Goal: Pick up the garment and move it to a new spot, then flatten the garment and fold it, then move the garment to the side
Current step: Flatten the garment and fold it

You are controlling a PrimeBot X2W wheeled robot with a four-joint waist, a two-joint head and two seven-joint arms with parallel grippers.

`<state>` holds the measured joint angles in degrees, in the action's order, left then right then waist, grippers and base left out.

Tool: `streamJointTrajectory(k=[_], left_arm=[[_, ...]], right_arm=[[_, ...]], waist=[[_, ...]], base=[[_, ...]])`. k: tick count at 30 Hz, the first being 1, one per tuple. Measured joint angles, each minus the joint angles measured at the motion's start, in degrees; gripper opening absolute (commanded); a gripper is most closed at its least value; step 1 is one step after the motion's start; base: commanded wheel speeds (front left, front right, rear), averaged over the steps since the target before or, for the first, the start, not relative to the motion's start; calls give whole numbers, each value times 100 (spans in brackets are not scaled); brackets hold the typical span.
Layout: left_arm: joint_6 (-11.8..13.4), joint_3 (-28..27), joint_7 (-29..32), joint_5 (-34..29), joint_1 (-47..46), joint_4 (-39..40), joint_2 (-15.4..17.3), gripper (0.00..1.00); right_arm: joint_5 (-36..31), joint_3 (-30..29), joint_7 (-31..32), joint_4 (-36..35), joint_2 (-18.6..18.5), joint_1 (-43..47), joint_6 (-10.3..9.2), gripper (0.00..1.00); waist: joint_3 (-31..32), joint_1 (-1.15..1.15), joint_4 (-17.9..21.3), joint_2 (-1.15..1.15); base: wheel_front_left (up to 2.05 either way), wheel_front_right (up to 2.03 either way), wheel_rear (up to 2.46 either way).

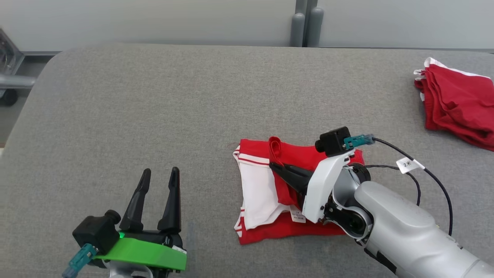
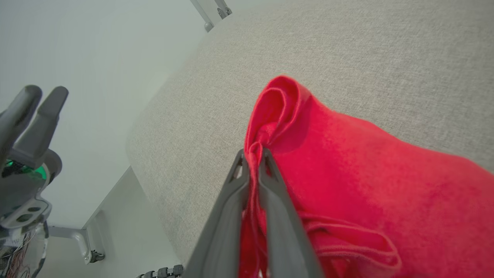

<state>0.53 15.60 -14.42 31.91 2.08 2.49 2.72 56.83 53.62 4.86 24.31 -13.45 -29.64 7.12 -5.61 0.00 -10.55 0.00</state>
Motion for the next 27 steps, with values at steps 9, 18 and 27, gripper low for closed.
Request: streamJointTrajectory(k=[9, 18, 27], left_arm=[[0, 170, 0, 16, -14, 79, 0, 100], [59, 88, 0, 16, -91, 189, -1, 100], [126, -68, 0, 8, -90, 231, -1, 100]], right_arm=[[-3, 58, 132, 724, 118, -254, 0, 0], [-148, 368, 158, 975, 369, -547, 0, 100], [-146, 379, -170, 673, 477, -921, 0, 100]], waist=[[-113, 0, -459, 0], [-218, 0, -597, 0], [-170, 0, -381, 0]], base=[[0, 0, 0], [0, 0, 0], [0, 0, 0]])
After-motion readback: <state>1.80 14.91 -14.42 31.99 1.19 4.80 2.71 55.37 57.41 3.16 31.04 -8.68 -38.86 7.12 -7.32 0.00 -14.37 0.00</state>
